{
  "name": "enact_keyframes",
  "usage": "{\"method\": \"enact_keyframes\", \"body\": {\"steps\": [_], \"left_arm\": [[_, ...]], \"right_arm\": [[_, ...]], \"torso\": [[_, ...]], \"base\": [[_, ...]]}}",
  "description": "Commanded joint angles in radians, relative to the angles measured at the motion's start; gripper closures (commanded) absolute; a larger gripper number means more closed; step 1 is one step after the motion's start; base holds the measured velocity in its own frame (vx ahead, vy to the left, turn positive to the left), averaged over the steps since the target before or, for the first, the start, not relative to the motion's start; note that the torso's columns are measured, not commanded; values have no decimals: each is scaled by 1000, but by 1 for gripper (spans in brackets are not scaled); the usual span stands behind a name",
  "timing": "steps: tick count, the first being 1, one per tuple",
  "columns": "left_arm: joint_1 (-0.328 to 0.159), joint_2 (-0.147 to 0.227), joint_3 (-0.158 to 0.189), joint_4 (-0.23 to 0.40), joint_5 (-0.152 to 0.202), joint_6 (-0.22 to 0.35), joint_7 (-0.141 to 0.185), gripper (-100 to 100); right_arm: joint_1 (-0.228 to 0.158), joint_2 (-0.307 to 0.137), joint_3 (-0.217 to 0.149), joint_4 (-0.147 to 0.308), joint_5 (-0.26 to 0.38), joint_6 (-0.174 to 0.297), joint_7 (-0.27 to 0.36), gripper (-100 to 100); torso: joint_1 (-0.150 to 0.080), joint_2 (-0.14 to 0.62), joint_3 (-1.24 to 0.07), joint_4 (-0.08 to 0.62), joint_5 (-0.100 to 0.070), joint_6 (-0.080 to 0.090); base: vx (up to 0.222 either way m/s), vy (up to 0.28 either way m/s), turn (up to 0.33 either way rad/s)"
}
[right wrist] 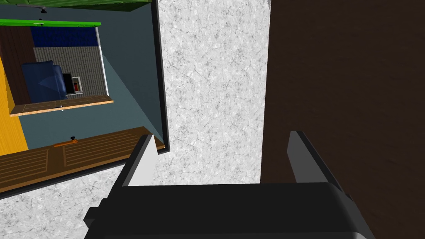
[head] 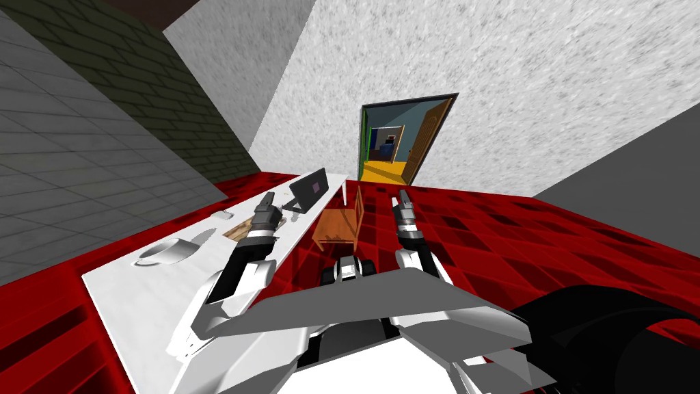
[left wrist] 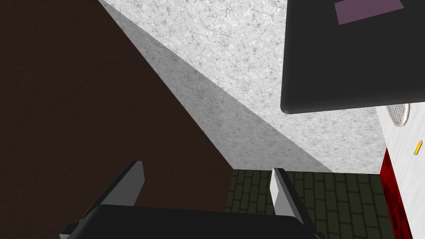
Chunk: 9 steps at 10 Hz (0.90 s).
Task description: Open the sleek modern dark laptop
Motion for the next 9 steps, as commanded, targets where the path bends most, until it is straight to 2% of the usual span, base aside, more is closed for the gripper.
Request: {"method": "enact_keyframes", "body": {"steps": [1,9], "left_arm": [[-12,11,7,-11,2,65,7,-100],[-57,46,31,-45,12,274,34,-100]], "right_arm": [[0,0,0,0,0,0,0,0],[0,0,0,0,0,0,0,0]], "torso": [[0,0,0,0,0,0],[0,0,0,0,0,0]], "base": [[12,17,-45],[11,20,-73]]}}
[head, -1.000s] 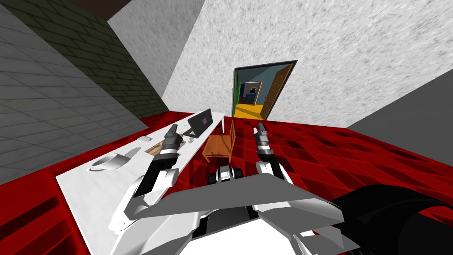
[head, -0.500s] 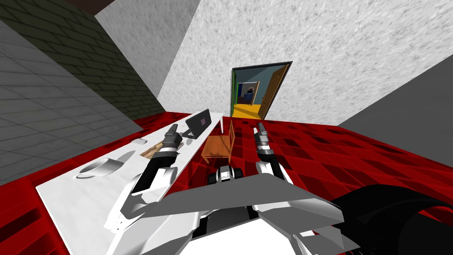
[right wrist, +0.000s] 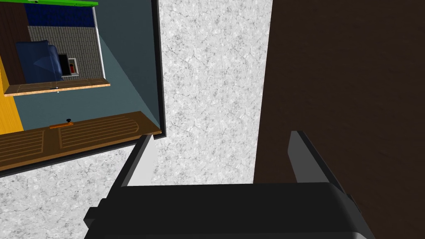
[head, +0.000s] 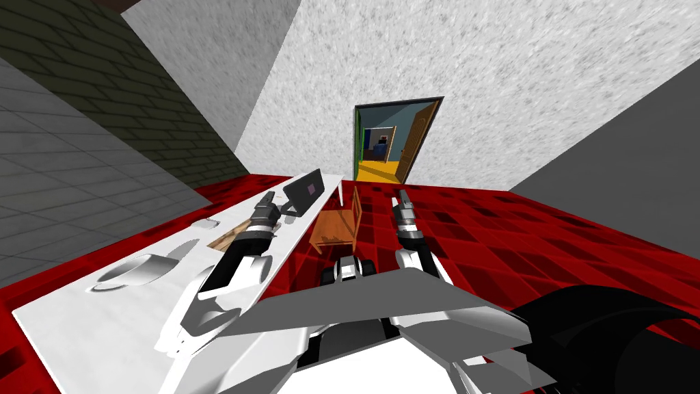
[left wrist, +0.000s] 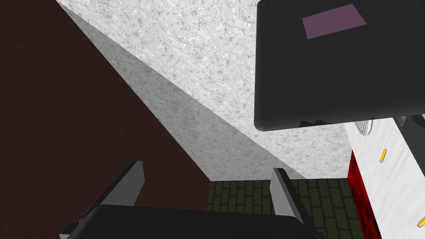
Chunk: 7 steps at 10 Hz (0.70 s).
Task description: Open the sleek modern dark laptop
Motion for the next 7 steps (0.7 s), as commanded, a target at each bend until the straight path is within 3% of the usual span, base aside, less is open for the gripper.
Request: {"method": "enact_keyframes", "body": {"steps": [1,7], "left_arm": [[-18,14,10,-13,4,75,11,-100],[-55,46,29,-30,12,239,33,-100]], "right_arm": [[0,0,0,0,0,0,0,0],[0,0,0,0,0,0,0,0]], "torso": [[0,0,0,0,0,0],[0,0,0,0,0,0]], "base": [[17,19,-122],[12,21,-79]]}}
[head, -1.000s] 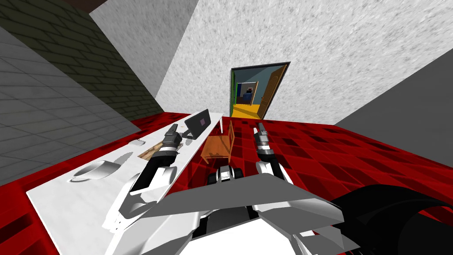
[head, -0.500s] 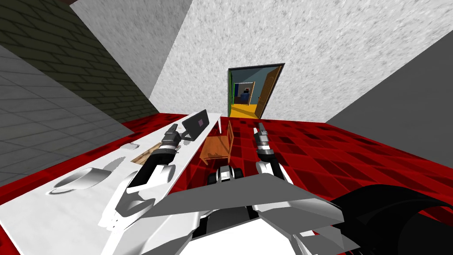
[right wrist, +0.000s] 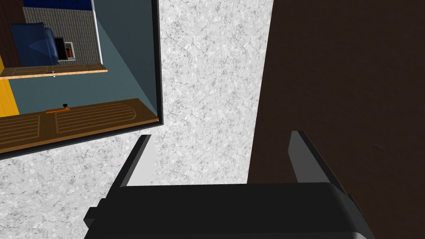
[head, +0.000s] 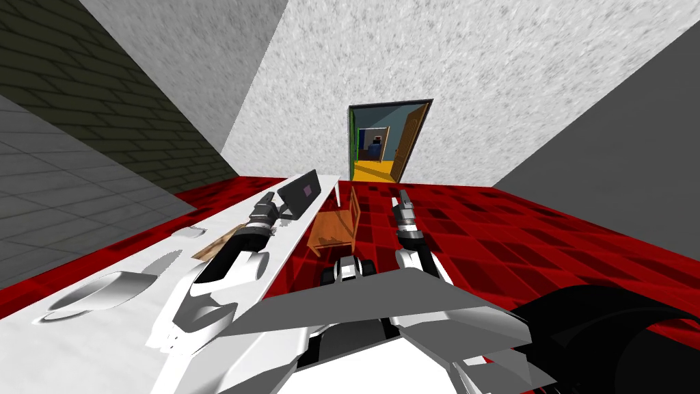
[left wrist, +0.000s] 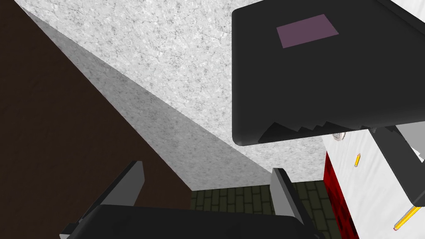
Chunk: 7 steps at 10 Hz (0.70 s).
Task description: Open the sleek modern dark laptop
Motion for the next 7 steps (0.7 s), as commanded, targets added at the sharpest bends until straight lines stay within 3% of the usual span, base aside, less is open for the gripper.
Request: {"method": "enact_keyframes", "body": {"steps": [1,7], "left_arm": [[-10,12,7,-7,2,75,8,-100],[-49,50,26,-19,10,241,30,-100]], "right_arm": [[0,0,0,0,0,0,0,0],[0,0,0,0,0,0,0,0]], "torso": [[0,0,0,0,0,1],[0,0,0,0,0,1]], "base": [[10,22,-51],[9,22,-78]]}}
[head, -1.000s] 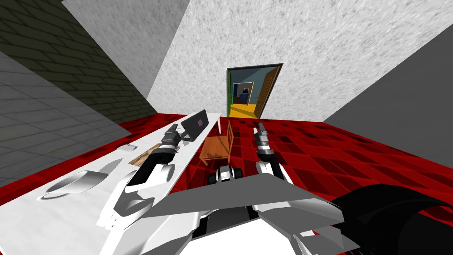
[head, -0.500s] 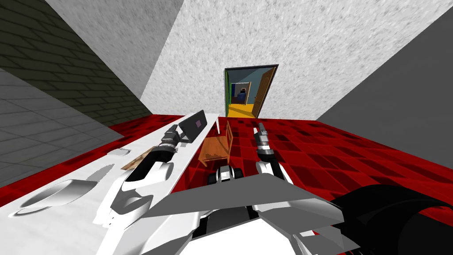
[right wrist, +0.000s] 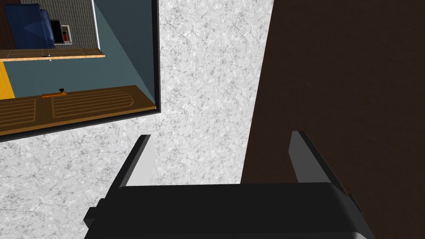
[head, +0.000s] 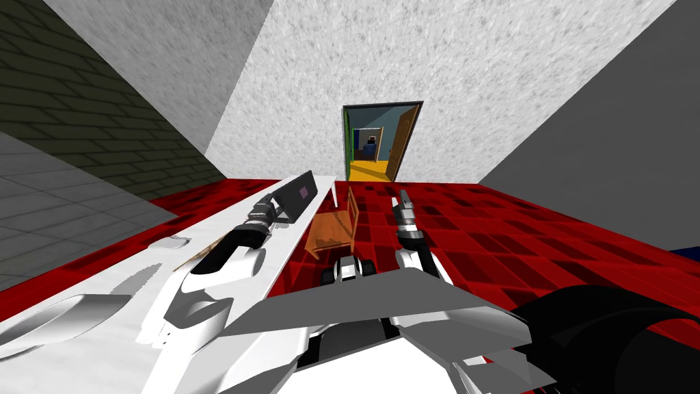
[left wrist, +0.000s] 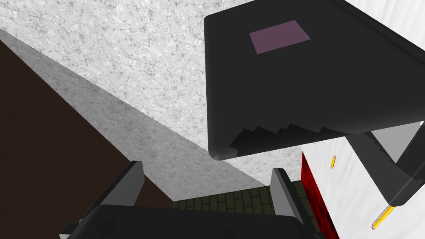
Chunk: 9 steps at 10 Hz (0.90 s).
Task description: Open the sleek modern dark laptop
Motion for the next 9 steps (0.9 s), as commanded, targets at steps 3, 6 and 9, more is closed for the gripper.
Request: {"method": "enact_keyframes", "body": {"steps": [3,6,9], "left_arm": [[-29,35,16,-8,7,130,18,-100],[-41,50,22,-11,10,204,25,-100],[-64,81,33,-15,14,289,38,-100]], "right_arm": [[0,0,0,0,0,0,0,0],[0,0,0,0,0,0,0,0],[0,0,0,0,0,0,0,0]], "torso": [[0,0,0,0,0,0],[0,0,0,0,0,0],[0,0,0,0,0,-1]], "base": [[10,21,-79],[8,23,-67],[6,20,-75]]}}
